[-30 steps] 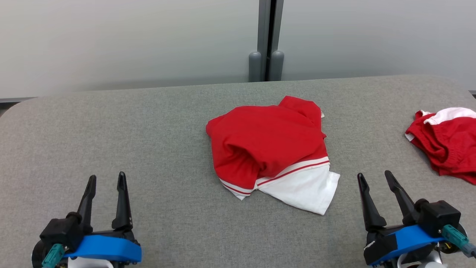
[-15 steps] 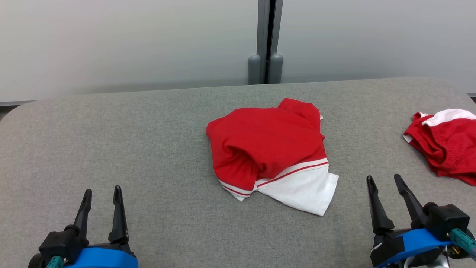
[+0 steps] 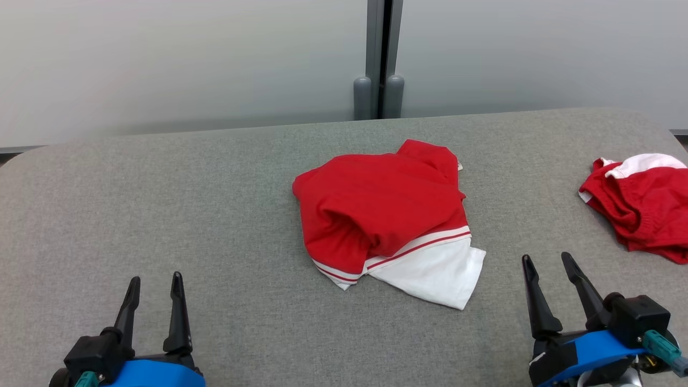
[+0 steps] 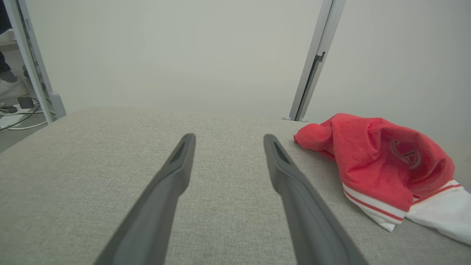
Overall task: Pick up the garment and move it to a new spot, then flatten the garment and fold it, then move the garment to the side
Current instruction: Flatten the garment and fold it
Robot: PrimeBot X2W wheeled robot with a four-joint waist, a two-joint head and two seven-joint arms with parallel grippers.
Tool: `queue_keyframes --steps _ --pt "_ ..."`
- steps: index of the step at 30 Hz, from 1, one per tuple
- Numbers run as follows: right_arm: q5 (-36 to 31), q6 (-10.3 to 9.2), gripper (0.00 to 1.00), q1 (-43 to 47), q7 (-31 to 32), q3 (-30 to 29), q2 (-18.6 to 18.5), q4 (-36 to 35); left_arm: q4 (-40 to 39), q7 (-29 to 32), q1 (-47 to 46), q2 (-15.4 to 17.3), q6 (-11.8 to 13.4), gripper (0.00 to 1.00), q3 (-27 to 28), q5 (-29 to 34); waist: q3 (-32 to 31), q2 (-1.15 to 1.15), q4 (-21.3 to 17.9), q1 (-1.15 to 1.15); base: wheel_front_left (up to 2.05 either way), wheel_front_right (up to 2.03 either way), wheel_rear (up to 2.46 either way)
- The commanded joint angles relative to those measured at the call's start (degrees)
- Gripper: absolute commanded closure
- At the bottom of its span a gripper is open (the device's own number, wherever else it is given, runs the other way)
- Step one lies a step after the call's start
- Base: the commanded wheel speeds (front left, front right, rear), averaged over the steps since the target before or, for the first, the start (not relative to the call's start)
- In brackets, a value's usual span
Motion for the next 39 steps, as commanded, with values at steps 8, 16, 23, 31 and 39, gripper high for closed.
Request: queue_keyframes --steps 8,16,23,31,39 --pt "0.11 0.03 0.00 -1.62 0.03 1.27 0.27 -0.56 -1.92 0.25 -5.47 -0.13 -1.04 0.00 -4.22 -0.54 1.70 0.00 -1.15 0.00 0.00 0.00 0.00" --pt "0.57 0.03 0.00 -4.61 -0.80 5.13 0.32 0.60 3.68 7.19 -12.39 -1.28 -1.38 0.00 -12.09 -3.00 4.65 0.00 -4.72 0.00 0.00 0.00 0.00" --pt "1.49 0.03 0.00 -7.82 -1.84 9.29 0.34 2.47 10.57 8.61 -15.94 -1.22 -1.19 0.00 -14.31 -4.59 7.05 0.00 -8.92 0.00 0.00 0.00 0.00" --pt "3.80 0.03 0.00 -10.24 -4.01 12.51 0.37 5.14 16.34 8.81 -18.16 -0.63 1.66 0.00 -11.80 -6.26 8.79 0.00 -12.42 0.00 0.00 0.00 0.00" --pt "4.85 0.03 0.00 -10.97 -5.54 13.00 0.38 7.03 13.81 9.80 -20.43 1.29 0.68 1.00 -9.81 -9.22 9.25 0.00 -13.23 0.00 0.00 0.00 0.00"
